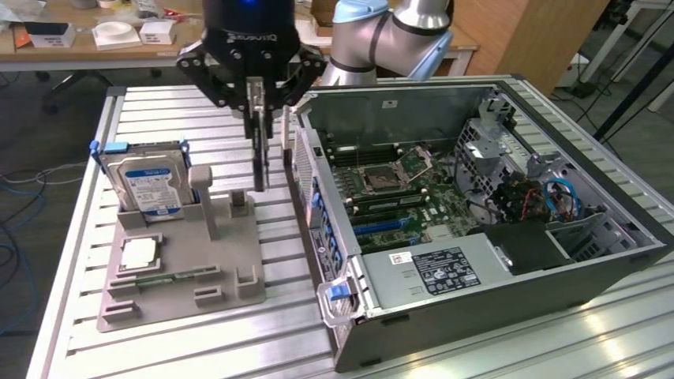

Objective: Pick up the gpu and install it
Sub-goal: 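Pick up the gpu and move the gpu toward the slot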

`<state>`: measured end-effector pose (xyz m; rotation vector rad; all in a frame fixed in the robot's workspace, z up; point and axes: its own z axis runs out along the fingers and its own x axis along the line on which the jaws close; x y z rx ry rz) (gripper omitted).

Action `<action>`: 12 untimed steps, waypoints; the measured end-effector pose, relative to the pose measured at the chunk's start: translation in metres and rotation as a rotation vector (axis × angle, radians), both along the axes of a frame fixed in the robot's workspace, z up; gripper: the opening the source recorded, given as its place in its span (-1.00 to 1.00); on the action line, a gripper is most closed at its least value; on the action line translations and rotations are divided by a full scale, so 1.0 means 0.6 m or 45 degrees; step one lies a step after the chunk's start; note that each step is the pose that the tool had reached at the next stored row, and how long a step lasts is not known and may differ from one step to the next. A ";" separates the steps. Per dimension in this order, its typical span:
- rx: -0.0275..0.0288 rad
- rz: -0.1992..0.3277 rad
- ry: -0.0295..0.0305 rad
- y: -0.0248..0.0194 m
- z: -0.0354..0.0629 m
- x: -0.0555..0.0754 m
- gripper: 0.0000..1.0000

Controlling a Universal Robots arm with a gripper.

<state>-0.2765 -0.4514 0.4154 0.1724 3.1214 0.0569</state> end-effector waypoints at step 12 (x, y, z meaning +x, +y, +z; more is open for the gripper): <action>0.0292 0.020 0.0015 0.0000 0.000 0.074 -0.48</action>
